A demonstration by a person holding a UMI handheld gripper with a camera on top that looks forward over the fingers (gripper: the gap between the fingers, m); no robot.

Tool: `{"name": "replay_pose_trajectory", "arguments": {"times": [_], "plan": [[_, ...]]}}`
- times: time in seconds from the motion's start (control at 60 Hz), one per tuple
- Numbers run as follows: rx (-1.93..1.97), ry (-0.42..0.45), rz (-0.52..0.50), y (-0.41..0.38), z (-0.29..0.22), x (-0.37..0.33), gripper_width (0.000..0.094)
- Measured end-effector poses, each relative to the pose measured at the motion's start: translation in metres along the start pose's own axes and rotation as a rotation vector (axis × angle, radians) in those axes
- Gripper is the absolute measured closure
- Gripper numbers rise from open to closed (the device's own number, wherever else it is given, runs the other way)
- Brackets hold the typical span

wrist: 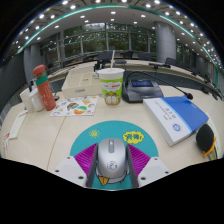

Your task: Arrange mouse

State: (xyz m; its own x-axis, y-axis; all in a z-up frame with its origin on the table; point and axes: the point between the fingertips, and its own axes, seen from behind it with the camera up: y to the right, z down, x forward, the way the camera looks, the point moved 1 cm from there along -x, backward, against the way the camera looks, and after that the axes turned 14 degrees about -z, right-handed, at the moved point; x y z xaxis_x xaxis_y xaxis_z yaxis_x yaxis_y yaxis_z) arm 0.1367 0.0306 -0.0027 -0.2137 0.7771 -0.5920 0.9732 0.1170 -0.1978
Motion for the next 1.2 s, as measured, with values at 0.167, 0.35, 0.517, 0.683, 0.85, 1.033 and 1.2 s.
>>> {"name": "replay_pose_trajectory", "arguments": {"times": [0.167, 0.35, 0.517, 0.683, 0.85, 1.033, 1.2], "plan": [[-0.037, -0.021, 0.024, -0.011, -0.005, -0.033, 0.0084], [-0.062, 0.027, 0.088, -0.043, -0.022, -0.129, 0.0077], [-0.060, 0.071, 0.138, -0.091, -0.014, -0.234, 0.0073], [-0.069, 0.107, 0.183, -0.141, 0.012, -0.324, 0.0081], [-0.071, 0.115, 0.190, -0.181, 0.042, -0.382, 0.0082], [-0.080, 0.125, 0.197, -0.199, 0.057, -0.410, 0.0077], [-0.093, 0.119, 0.212, -0.196, 0.062, -0.421, 0.0079]]}}
